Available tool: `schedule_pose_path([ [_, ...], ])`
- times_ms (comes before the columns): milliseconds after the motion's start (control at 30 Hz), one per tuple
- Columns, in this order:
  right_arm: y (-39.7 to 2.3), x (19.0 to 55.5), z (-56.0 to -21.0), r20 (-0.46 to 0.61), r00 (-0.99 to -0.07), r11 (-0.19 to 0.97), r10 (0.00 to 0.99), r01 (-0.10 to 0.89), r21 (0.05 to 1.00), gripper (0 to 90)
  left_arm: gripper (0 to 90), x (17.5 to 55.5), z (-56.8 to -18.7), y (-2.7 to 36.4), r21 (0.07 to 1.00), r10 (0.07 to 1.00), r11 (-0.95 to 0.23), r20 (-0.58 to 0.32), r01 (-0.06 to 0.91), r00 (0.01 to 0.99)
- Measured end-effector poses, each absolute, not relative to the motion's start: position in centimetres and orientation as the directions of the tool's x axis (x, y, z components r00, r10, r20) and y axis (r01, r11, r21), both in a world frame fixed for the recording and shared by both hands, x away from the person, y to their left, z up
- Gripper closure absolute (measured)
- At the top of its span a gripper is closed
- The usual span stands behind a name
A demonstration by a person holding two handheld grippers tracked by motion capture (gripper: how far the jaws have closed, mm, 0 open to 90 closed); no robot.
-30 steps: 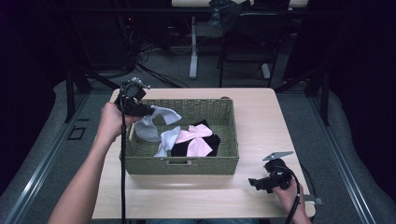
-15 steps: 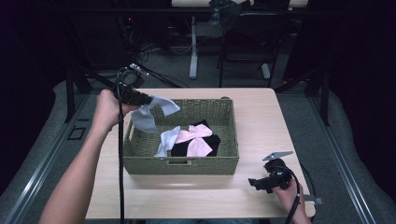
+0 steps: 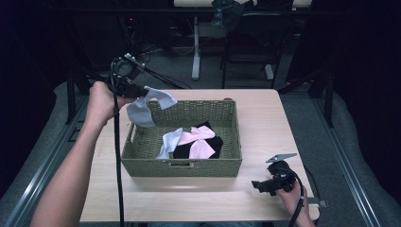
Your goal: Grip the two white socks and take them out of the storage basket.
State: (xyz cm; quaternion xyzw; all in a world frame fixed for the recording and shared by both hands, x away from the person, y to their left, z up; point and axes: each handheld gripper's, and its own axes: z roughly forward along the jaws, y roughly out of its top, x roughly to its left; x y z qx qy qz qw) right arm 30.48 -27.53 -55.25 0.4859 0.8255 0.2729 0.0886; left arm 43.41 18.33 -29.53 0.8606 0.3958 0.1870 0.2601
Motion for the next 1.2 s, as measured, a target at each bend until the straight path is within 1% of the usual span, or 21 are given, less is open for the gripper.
schedule_pose_path([
  [333, -27.5, 30.6, -55.3, 0.121, -0.51, 0.377, 0.852, 0.756, 0.535, 6.2, 83.6, 43.1, -28.1, 19.8, 0.613, 0.802, -0.528, 0.132, 0.588, 0.582],
  [500, -27.4, 30.4, -55.2, 0.126, -0.51, 0.372, 0.851, 0.755, 0.539, 6.2, 83.6, 43.1, -27.6, 21.1, 0.627, 0.824, -0.505, 0.145, 0.594, 0.547],
  [567, -27.4, 30.3, -55.2, 0.123, -0.513, 0.376, 0.85, 0.753, 0.54, 6.2, 83.7, 42.9, -27.4, 21.7, 0.639, 0.833, -0.487, 0.135, 0.595, 0.537],
  [767, -27.6, 30.5, -55.4, 0.126, -0.505, 0.37, 0.854, 0.758, 0.536, 6.2, 83.8, 42.6, -27.0, 23.1, 0.647, 0.85, -0.468, 0.143, 0.602, 0.507],
  [1000, -27.5, 30.4, -55.3, 0.115, -0.51, 0.383, 0.852, 0.758, 0.528, 6.4, 84.3, 42.8, -27.2, 25.4, 0.658, 0.882, -0.417, 0.125, 0.627, 0.455],
  [1200, -27.5, 30.3, -55.3, 0.134, -0.507, 0.363, 0.851, 0.754, 0.547, 5.9, 84.3, 42.5, -27.5, 27.0, 0.671, 0.905, -0.375, 0.117, 0.64, 0.408],
])
